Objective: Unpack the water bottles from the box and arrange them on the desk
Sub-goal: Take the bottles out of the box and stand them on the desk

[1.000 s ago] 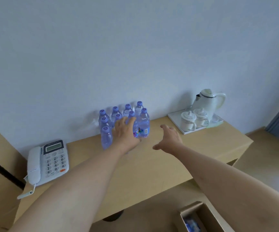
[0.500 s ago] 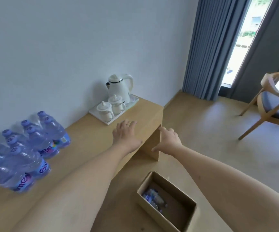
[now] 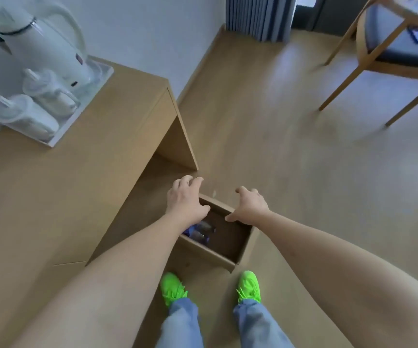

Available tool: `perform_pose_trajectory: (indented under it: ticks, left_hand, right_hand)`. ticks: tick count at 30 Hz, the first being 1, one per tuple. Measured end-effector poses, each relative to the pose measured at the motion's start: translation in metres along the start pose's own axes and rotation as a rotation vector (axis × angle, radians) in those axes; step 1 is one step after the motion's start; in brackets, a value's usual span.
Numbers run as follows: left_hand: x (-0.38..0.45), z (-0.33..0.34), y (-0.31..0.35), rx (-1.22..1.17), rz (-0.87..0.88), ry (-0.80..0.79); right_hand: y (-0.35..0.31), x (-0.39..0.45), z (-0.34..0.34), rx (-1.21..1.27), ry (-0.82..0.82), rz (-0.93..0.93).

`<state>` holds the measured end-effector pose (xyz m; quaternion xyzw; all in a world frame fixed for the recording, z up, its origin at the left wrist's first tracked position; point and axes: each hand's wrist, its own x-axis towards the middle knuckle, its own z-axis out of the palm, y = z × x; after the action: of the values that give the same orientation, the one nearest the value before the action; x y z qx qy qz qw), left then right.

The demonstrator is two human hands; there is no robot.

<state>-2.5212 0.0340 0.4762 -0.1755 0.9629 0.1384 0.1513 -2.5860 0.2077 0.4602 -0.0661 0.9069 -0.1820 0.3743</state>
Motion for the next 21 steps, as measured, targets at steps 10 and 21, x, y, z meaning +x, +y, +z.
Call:
perform_pose_trajectory:
  ticks: [10, 21]
  left_hand:
    - [0.088, 0.168, -0.091, 0.024, 0.031, -0.284]
    - [0.189, 0.392, -0.198, 0.103, 0.052, -0.413]
  right_hand:
    - [0.034, 0.118, 0.169, 0.117, -0.169, 0.189]
    - [0.082, 0.277, 0.387, 0.236, -0.276, 0.316]
